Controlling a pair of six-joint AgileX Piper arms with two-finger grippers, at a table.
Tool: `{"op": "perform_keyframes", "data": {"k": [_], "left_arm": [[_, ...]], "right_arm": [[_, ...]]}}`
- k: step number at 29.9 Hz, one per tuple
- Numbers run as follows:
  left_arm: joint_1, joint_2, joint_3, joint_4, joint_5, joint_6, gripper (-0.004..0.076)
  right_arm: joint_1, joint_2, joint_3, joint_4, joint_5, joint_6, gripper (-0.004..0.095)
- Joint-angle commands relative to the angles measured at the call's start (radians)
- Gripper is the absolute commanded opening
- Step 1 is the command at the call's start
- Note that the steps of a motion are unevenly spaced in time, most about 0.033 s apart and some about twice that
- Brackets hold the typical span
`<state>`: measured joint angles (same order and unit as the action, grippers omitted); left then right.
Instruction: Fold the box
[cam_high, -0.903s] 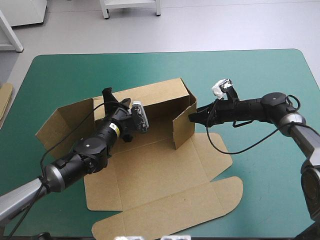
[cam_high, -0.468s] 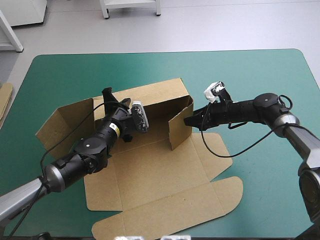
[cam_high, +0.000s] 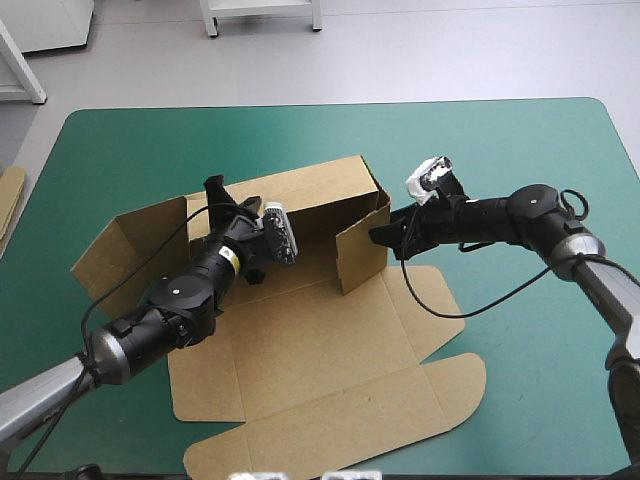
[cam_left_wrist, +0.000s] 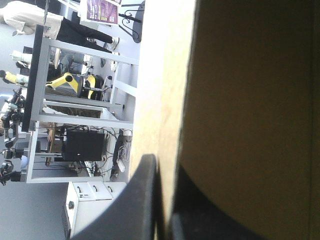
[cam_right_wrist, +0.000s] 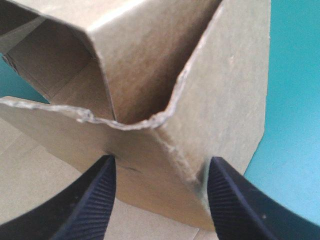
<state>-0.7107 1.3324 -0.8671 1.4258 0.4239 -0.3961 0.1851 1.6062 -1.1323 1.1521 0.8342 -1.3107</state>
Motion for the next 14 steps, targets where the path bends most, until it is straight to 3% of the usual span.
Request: {"op": "perform_keyframes", "data": {"k": [1,8,14], "left_arm": [[0.002,-0.016,-0.006,-0.054,0.052,-0.040,-0.0008],[0.002,-0.016,-0.006,-0.054,0.056,-0.040,-0.0009],[0.002,-0.016,-0.006,-0.059,0.063,-0.047,-0.0008]], "right_arm": [[0.050,-0.046,-0.024,0.032,-0.049,-0.011,0.0510],[0.135,-0.046,-0.024,-0.064,-0.196,0.053,0.0510],[0.178,-0.046,-0.024,-0.100,-0.252,0.100,0.0509]]}}
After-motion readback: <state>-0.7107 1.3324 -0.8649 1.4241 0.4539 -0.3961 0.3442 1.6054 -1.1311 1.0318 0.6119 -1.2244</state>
